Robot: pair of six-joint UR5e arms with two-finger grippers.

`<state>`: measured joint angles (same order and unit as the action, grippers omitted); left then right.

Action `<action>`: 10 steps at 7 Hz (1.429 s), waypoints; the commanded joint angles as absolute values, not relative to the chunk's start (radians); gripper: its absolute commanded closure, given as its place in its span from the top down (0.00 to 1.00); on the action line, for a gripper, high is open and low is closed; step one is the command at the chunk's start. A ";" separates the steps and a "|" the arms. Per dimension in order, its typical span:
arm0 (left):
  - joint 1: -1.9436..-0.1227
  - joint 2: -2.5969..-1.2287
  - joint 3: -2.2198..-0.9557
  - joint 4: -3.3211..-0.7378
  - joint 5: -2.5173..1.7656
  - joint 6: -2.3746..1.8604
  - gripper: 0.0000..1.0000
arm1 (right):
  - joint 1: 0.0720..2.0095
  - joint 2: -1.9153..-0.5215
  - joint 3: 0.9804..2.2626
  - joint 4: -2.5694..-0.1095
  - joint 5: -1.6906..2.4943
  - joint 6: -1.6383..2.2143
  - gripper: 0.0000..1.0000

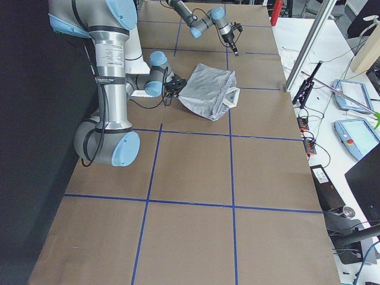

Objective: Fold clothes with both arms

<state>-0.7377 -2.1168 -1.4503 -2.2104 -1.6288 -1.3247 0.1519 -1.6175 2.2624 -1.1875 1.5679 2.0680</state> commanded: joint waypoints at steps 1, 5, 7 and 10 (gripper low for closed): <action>-0.735 -2.123 -1.457 -2.305 -1.638 -1.265 0.23 | -0.060 -1.704 2.333 -1.189 1.577 2.080 0.00; -0.643 -2.050 -1.615 -2.335 -1.743 -1.342 1.00 | 0.048 -1.697 2.303 -1.189 1.513 2.091 1.00; -0.507 -1.953 -1.786 -2.318 -1.613 -1.654 1.00 | 0.347 -1.590 2.210 -1.190 1.497 2.080 1.00; -0.332 -1.876 -1.874 -2.065 -1.508 -1.672 0.81 | 0.523 -1.473 2.070 -1.192 1.500 1.993 1.00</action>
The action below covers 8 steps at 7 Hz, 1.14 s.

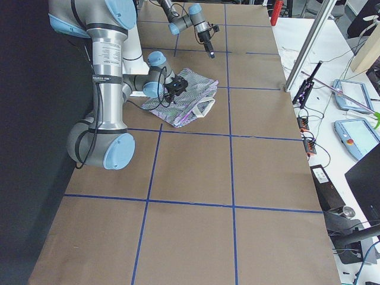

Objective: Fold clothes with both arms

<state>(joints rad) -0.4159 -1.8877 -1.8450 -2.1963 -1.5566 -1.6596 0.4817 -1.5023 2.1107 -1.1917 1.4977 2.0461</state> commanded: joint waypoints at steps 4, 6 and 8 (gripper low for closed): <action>-0.278 -1.873 -1.873 -2.020 -1.509 -1.772 0.75 | 0.518 -1.470 2.068 -1.270 1.500 1.990 1.00; -0.265 -1.870 -1.867 -2.016 -1.509 -1.772 0.74 | 0.512 -1.441 2.057 -1.272 1.508 1.988 1.00; -0.255 -1.871 -1.867 -1.987 -1.509 -1.772 0.68 | 0.512 -1.439 2.060 -1.272 1.511 1.988 1.00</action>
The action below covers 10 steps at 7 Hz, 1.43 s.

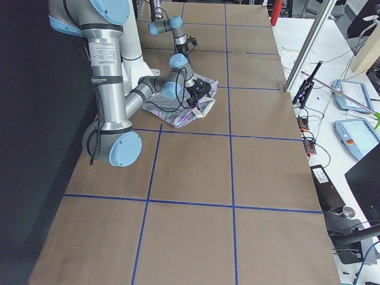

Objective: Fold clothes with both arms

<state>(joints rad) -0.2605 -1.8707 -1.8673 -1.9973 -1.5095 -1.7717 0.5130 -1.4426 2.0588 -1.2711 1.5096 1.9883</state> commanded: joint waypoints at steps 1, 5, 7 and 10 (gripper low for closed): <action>-0.253 -1.873 -1.867 -1.987 -1.509 -1.772 0.61 | 0.511 -1.427 2.063 -1.272 1.519 1.988 1.00; -0.253 -1.875 -1.868 -1.985 -1.509 -1.772 0.25 | 0.512 -1.419 2.060 -1.272 1.525 1.988 1.00; -0.256 -1.871 -1.884 -1.974 -1.509 -1.773 0.00 | 0.511 -1.419 2.060 -1.270 1.528 1.988 1.00; -0.314 -1.874 -1.964 -1.795 -1.508 -1.697 0.00 | 0.509 -1.417 2.065 -1.269 1.537 1.988 1.00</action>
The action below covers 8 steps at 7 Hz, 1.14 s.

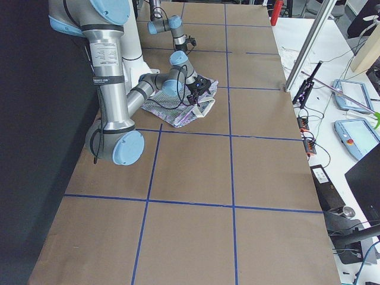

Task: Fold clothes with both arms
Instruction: 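Grasp the shirt's near edge with the left gripper and rotate it upright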

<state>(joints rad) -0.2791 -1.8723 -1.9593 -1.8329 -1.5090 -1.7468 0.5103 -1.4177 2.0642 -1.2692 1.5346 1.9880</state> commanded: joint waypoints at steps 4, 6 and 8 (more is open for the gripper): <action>-0.640 -2.082 -1.573 -2.047 -1.516 -1.459 0.00 | 0.511 -1.417 2.072 -1.262 1.531 1.985 1.00; -0.759 -2.269 -1.200 -2.323 -1.523 -1.342 0.00 | 0.511 -1.417 2.074 -1.262 1.531 1.985 1.00; -0.799 -2.350 -1.050 -2.359 -1.531 -1.310 0.00 | 0.511 -1.395 2.071 -1.258 1.532 1.985 1.00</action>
